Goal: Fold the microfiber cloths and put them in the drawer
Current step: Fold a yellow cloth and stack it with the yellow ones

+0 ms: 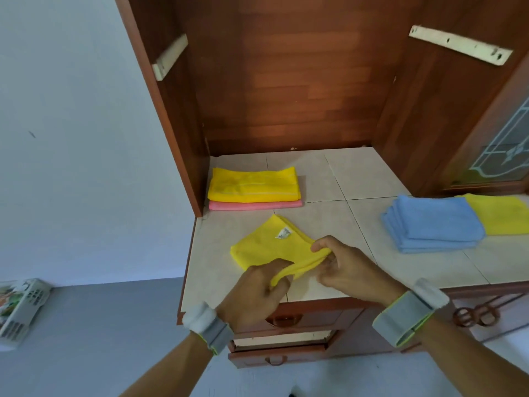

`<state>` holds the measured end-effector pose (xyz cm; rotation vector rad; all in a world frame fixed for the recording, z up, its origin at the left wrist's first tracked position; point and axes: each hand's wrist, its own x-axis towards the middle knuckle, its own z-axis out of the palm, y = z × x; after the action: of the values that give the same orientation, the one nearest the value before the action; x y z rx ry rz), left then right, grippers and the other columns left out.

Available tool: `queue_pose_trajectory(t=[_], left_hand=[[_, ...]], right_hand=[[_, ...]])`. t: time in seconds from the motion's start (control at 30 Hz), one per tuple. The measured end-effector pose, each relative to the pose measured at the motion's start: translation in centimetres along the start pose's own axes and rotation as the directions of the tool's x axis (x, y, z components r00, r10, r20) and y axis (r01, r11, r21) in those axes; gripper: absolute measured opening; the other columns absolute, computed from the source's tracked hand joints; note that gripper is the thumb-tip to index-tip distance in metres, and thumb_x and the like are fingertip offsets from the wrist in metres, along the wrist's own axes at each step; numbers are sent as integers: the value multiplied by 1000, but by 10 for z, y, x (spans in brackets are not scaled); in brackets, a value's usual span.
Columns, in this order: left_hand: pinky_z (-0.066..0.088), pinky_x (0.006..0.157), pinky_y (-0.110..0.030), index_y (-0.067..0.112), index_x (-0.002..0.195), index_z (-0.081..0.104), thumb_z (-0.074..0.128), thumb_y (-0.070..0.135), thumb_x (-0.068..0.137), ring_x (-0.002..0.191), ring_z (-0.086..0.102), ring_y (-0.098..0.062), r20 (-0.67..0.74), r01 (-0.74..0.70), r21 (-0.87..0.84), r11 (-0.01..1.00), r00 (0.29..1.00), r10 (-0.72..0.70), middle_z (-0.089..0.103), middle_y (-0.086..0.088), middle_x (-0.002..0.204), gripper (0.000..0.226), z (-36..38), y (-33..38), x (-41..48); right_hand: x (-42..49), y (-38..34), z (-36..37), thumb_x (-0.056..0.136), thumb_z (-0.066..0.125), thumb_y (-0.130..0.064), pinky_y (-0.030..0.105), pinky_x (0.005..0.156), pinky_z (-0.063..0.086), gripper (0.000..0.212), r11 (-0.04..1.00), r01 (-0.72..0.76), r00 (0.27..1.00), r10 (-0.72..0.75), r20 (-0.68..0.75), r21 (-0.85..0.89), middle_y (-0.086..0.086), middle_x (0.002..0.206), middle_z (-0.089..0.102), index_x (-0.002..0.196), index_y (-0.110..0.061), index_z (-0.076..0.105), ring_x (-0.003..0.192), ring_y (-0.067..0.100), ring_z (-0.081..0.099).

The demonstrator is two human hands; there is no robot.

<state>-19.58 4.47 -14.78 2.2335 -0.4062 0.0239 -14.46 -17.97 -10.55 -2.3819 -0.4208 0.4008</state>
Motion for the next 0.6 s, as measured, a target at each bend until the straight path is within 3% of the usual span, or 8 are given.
queue_pose_trajectory(t=[0.03,0.1,0.17,0.23,0.3,0.37,0.43,0.6], left_hand=[[52,77,-36,33,122,61,49,30,100,87,64,-24,46,91,-147,985,995,-85,71,11,106,25,-9,1,-4],[52,84,-38,28,116,67,52,26,99,92,66,-20,107,201,-335,921,979,-175,72,14,108,23,-24,2,-8],[51,97,-37,20,117,69,54,23,100,108,65,-19,95,205,-430,880,979,-181,71,5,117,22,-34,-1,-13],[54,89,-34,18,112,68,55,33,99,101,67,-14,-19,183,-461,868,976,-216,73,2,109,24,-40,-6,-13],[48,64,-35,14,93,63,53,53,93,72,60,-18,-241,194,-329,924,929,-281,65,-8,79,41,-42,-12,-7],[31,52,-31,6,81,49,51,52,94,56,44,-20,-402,243,-177,954,867,-296,43,-13,63,48,-38,-16,1],[30,53,-33,6,85,44,47,48,97,60,50,-29,-456,343,-38,939,830,-321,45,-10,63,43,-32,-16,13],[37,60,-38,8,107,43,36,49,101,85,62,-43,-435,590,282,757,782,-447,65,-21,95,42,-23,-27,35]], right_hand=[[-1,1,0,75,71,-21,16,66,42,36,991,50,996,-58,-68,-121,-7,90,54,101,-39,53,77,5,56],[-1,1,-1,74,72,-29,20,77,42,24,979,124,977,-148,-152,-159,-8,97,49,92,-37,58,91,5,53],[3,-4,-1,77,73,-29,25,86,44,17,985,174,977,-174,-121,-6,-6,100,54,87,-31,60,98,7,55],[9,-14,3,85,69,-31,32,82,47,13,968,176,983,-162,-88,179,-6,89,62,87,-27,56,89,15,60],[18,-21,14,91,62,-37,35,66,45,16,961,148,979,-110,-169,232,-4,73,59,87,-24,53,70,16,57],[31,-26,28,95,53,-44,37,58,39,26,989,92,956,-54,-290,119,1,65,51,88,-20,47,62,21,51],[43,-32,39,98,42,-47,38,58,36,30,1000,-10,936,0,-353,-25,5,69,53,94,-18,42,70,32,55],[64,-29,67,103,26,-42,39,70,39,38,917,-238,903,88,-421,-320,19,105,66,118,-11,40,97,42,61]])
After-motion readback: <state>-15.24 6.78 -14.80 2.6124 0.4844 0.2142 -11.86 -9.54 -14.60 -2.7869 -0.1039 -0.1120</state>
